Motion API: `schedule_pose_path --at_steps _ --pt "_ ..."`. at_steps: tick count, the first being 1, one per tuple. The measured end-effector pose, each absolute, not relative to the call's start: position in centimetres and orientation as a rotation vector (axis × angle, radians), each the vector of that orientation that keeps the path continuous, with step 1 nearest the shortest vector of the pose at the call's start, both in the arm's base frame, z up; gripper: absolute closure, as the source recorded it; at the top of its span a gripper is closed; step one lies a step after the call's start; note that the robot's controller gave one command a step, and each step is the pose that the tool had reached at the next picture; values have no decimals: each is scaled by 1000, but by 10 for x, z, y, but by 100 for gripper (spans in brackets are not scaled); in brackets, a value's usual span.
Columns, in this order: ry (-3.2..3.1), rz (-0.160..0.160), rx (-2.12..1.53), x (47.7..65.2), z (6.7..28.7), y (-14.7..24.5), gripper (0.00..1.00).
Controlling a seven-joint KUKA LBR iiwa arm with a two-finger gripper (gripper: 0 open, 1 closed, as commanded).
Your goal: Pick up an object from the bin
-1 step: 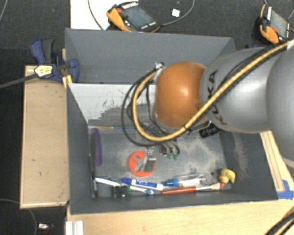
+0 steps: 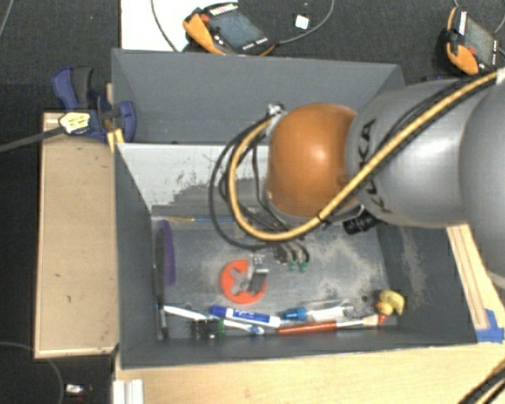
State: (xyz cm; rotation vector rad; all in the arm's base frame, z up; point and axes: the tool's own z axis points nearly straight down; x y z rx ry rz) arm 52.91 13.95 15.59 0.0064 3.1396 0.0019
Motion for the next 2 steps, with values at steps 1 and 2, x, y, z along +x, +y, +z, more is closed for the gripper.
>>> schedule_pose_path --at_steps 1,2 --pt "3090 6 -545 491 72 234 0" --pt "3112 3 -392 489 119 205 0"
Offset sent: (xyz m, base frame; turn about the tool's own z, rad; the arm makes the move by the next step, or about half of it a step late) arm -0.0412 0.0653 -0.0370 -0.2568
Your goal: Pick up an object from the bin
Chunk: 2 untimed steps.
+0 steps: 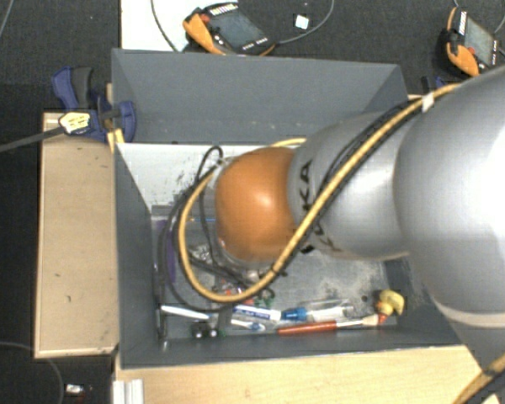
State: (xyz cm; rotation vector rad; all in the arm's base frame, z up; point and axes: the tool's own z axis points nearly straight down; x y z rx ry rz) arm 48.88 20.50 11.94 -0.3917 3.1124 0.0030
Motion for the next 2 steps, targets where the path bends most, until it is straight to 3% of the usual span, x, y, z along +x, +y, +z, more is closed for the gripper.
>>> schedule_pose_path --at_steps 1,2 --pt "3088 9 -539 491 75 233 0" --pt "3132 6 -100 493 71 212 0"
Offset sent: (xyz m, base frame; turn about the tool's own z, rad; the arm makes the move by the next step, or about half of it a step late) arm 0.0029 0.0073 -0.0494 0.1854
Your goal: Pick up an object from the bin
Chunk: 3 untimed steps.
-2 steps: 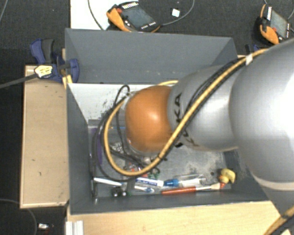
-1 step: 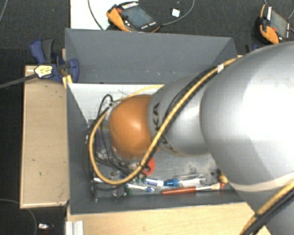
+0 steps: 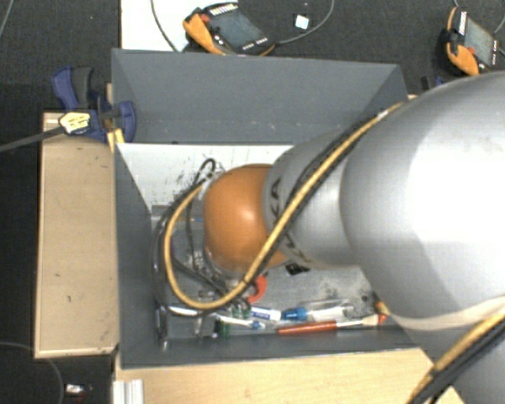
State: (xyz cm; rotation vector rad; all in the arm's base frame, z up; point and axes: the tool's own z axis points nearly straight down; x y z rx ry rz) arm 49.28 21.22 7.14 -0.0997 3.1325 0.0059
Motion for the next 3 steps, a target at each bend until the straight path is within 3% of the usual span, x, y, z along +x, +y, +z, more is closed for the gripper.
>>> schedule_pose_path --at_steps 1,3 --pt "3086 10 -522 493 76 231 100" --pt "3085 12 -516 493 83 231 100"
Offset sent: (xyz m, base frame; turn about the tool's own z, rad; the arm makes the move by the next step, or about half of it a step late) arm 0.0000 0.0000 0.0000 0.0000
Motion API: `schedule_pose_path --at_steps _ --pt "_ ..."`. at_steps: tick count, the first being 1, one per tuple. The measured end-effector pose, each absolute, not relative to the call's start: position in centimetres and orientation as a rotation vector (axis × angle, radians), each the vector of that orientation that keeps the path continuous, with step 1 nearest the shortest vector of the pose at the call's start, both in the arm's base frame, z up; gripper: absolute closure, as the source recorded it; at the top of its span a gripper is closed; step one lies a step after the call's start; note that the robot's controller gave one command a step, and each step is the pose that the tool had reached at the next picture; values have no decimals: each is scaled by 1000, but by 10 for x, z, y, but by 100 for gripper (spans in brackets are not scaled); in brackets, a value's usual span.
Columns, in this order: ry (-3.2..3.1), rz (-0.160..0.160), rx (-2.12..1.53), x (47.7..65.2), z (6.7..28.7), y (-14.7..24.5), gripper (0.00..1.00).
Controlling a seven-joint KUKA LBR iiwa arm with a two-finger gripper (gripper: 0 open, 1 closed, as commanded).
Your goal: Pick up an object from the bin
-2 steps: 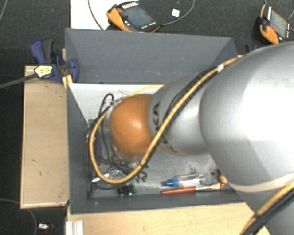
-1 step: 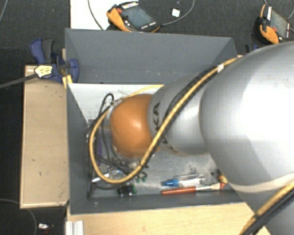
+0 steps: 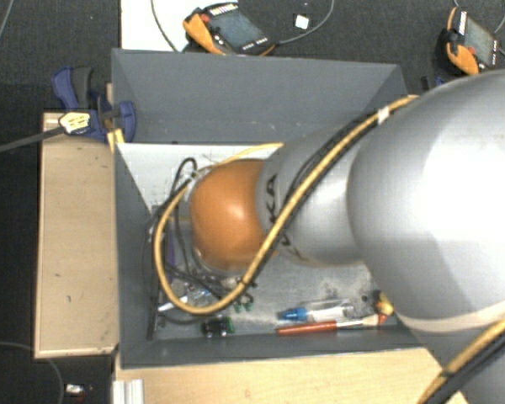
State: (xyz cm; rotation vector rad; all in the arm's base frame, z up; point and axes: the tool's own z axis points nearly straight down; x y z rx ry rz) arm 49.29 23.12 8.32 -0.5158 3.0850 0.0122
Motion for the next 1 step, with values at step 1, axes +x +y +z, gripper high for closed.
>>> schedule_pose_path --at_steps 1 --pt "3087 11 -512 492 108 231 100"
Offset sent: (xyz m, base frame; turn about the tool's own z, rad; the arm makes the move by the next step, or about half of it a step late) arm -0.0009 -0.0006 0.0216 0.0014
